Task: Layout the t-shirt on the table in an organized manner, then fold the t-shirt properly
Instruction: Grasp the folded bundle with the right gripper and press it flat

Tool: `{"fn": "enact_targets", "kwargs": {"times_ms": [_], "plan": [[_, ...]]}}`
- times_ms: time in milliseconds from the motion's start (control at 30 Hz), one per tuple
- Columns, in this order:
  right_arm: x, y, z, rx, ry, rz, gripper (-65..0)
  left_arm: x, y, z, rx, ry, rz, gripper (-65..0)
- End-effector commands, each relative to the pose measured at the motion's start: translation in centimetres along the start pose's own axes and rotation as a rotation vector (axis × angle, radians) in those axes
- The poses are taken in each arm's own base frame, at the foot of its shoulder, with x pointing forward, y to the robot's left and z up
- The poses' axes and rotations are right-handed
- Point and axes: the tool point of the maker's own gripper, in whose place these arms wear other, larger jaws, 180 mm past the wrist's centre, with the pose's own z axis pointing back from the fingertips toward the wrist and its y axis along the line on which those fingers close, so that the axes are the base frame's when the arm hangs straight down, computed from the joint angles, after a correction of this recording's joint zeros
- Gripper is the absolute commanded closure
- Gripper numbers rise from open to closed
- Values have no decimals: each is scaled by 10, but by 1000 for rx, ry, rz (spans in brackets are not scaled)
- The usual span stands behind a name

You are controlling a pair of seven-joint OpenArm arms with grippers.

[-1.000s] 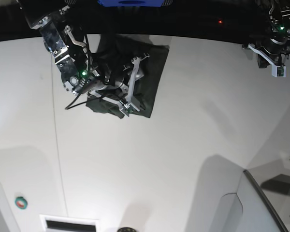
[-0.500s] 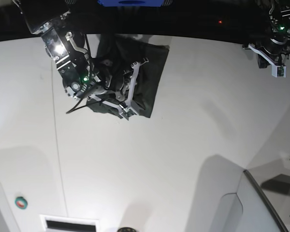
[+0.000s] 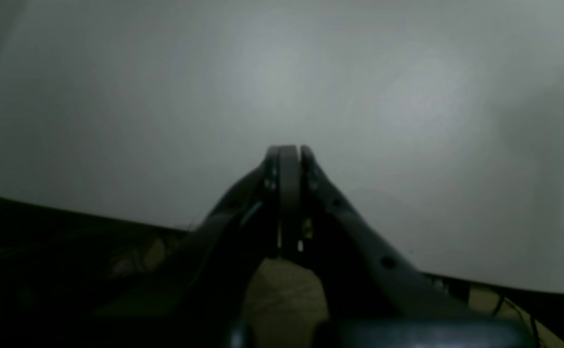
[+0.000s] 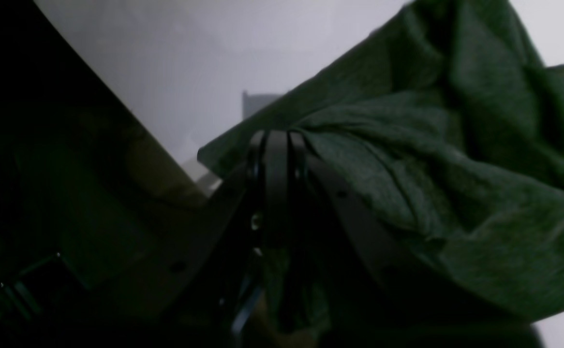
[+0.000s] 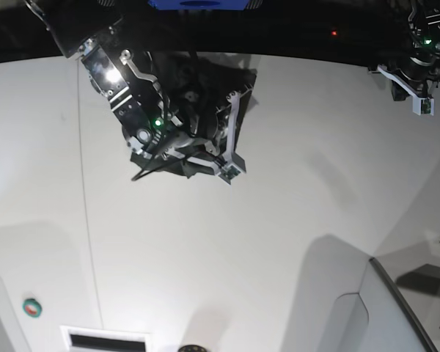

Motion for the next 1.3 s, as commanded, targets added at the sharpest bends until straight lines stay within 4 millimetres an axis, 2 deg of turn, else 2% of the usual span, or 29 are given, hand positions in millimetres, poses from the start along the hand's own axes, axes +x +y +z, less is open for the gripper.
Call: {"fn": "enact_targets", "kwargs": {"times_ms": [0, 167, 300, 433, 467, 533, 600, 667, 767, 867, 1033, 1167, 1267], "plan": [[19, 4, 2, 13, -46, 6, -8, 9, 9, 3, 18, -28, -12, 0], [24, 5, -13, 25, -15, -15, -8, 9, 9, 3, 18, -28, -12, 0], [35, 10, -17, 36, -21, -20, -20, 10, 9, 3, 18, -30, -12, 0], [48, 18, -14, 49, -45, -9, -144, 11, 9, 2, 18, -33, -11, 0], [57, 16, -9, 41, -67, 3, -164, 12, 9, 2, 18, -34, -11, 0], [63, 15, 3, 28, -73, 29, -167, 12, 9, 2, 18, -35, -12, 0], [60, 1, 25, -19, -70, 65, -161, 12, 10, 2, 19, -35, -14, 0], [56, -10, 44, -59, -100, 96, -122, 12, 10, 2, 19, -35, -14, 0], [37, -51, 57, -149, -102, -51, -42, 12, 10, 2, 19, -34, -15, 0], [19, -82, 54, -205, -97, -120, 0, 12, 11, 3, 20, -32, -17, 0], [-10, -101, 28, -221, -20, -175, 0, 14, 10, 2, 20, -38, -16, 0], [-19, -105, 15, -219, -9, -203, 0, 12, 10, 2, 19, -34, -15, 0], [-8, -89, 8, -180, -22, -211, 0, 11, 10, 3, 19, -31, -16, 0]]}}
